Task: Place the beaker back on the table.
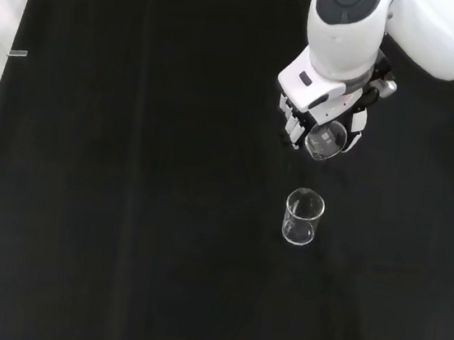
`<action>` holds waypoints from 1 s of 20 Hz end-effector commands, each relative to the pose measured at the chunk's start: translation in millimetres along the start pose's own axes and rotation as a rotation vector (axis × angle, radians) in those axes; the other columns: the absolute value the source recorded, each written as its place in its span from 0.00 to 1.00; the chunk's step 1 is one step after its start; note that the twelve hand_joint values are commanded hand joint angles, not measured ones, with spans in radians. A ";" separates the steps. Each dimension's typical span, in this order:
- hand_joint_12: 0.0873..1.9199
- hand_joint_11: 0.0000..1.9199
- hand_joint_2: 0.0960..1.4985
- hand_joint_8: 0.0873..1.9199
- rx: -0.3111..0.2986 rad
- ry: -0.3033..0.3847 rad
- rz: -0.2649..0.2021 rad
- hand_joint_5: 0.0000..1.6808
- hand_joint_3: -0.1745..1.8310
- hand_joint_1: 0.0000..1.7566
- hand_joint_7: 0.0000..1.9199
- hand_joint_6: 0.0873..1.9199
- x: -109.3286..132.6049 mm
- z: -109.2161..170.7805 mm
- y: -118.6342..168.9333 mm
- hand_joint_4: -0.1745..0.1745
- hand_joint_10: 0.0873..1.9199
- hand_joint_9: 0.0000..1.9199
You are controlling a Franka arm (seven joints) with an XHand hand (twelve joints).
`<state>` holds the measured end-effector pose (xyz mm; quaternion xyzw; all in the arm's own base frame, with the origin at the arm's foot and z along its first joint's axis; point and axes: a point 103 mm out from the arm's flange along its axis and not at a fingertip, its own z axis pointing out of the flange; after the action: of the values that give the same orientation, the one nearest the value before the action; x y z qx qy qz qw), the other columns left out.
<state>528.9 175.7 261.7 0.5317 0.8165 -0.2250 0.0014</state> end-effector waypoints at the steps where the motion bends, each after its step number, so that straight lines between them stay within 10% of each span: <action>1: 0.33 0.71 0.32 0.22 -0.025 0.043 -0.014 0.84 0.44 0.82 0.75 0.17 -1.1 2.2 -0.6 0.00 0.00 0.83; 20: 0.33 0.71 0.32 0.22 -0.152 0.226 -0.017 0.84 0.44 0.82 0.75 0.17 -19.9 29.6 1.7 0.00 0.00 0.83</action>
<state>531.0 153.0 241.2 0.5445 0.8293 -0.1162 -0.0470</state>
